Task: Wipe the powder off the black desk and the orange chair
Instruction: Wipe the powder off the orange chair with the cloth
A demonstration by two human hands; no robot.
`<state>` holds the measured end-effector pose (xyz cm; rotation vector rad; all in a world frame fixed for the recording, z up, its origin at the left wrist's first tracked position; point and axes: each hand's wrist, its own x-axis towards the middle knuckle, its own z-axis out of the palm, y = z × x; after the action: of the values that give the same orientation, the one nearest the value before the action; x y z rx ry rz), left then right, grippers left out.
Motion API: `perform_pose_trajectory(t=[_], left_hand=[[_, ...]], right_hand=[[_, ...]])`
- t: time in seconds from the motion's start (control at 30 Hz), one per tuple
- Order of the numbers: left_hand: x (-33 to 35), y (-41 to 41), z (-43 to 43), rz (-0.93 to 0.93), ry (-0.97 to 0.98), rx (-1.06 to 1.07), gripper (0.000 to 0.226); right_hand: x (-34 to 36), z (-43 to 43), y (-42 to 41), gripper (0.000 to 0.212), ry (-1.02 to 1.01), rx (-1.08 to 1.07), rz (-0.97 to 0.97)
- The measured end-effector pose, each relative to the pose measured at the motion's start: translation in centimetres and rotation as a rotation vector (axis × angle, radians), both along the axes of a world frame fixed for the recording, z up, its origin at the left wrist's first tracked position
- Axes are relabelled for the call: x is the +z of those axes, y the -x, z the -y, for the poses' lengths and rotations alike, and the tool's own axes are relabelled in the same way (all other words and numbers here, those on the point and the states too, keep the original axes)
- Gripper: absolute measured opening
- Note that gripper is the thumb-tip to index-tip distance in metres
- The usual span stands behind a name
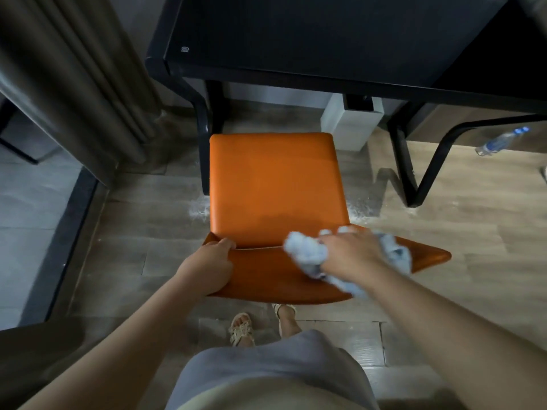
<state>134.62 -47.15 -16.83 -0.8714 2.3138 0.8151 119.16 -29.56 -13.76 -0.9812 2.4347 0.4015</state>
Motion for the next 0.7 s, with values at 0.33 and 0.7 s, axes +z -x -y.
perform_pose_trajectory(t=[0.33, 0.7], left_hand=[[0.1, 3.4, -3.8, 0.073, -0.047, -0.239, 0.035], [-4.8, 11.8, -8.5, 0.352, -0.205, -0.237, 0.042]], right_hand=[[-0.1, -1.4, 1.2, 0.035, 0.018, 0.18, 0.082], [-4.2, -9.6, 18.8, 0.035, -0.012, -0.585, 0.155]])
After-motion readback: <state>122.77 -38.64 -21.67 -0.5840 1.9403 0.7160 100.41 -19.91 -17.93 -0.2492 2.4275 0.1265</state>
